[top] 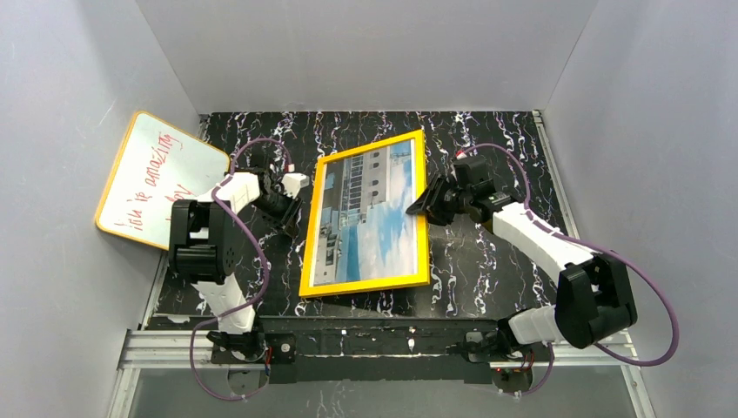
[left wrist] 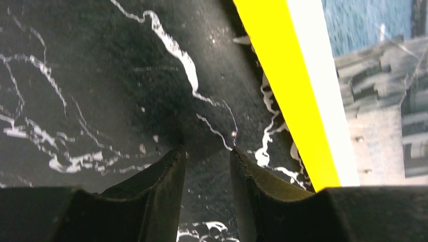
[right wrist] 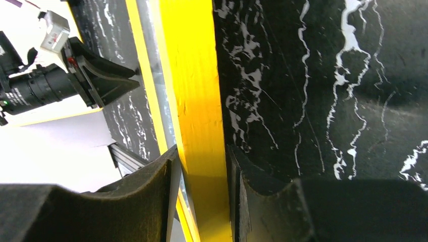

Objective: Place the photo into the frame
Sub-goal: Turn over the photo frame at the center of the board.

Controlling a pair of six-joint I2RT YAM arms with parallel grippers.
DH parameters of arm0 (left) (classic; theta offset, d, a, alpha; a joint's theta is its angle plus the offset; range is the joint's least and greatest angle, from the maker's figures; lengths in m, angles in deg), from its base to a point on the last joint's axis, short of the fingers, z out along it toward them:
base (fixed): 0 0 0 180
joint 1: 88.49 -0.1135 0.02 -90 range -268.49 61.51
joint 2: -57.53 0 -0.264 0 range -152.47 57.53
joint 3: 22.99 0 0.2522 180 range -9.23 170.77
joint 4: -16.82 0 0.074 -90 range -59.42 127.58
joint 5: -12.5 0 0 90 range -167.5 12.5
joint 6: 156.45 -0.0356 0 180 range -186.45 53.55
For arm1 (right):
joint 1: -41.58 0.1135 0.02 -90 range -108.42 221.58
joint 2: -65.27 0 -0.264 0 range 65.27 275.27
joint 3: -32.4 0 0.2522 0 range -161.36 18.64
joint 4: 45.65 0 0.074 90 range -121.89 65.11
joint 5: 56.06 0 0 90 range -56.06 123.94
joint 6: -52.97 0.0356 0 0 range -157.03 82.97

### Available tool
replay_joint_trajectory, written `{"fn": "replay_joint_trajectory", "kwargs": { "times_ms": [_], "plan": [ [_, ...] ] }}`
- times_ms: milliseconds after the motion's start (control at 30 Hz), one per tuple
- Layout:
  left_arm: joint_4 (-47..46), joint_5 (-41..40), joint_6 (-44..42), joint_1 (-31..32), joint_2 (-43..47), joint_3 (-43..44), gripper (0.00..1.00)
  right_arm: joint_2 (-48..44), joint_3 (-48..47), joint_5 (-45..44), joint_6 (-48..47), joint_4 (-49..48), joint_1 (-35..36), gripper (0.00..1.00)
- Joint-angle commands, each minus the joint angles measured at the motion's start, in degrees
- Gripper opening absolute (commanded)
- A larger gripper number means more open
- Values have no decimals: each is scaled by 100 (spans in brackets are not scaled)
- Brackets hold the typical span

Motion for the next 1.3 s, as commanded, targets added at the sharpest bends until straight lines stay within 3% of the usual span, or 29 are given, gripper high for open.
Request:
{"fn": "replay_joint_trajectory", "kwargs": {
  "times_ms": [0,200,500,867,967,1033,1167,1267],
  "plan": [
    [-417,21,-34,167,-286,-50,36,-371,346,-75,91,-855,-52,45],
    [-479,-44,48,240,-624,-40,35,1,753,-101,1,-1212,-234,46],
    [-466,-168,-9,241,-429,-166,34,1437,-29,-149,-365,-748,-311,54],
    [-410,37,108,240,-382,-151,36,1966,-450,-208,-395,-474,-328,81],
    [-332,25,166,141,-264,-55,46,1895,-715,-587,-573,29,-363,98],
    [-288,165,239,-65,-173,83,58,1755,-801,-897,-699,296,-442,99],
    [-425,738,373,-718,119,175,96,1262,-680,-1735,-1268,397,-530,99],
    [-1661,1329,851,-1221,559,-566,98,813,-279,-3085,-1209,278,-582,99]
  ]
}}
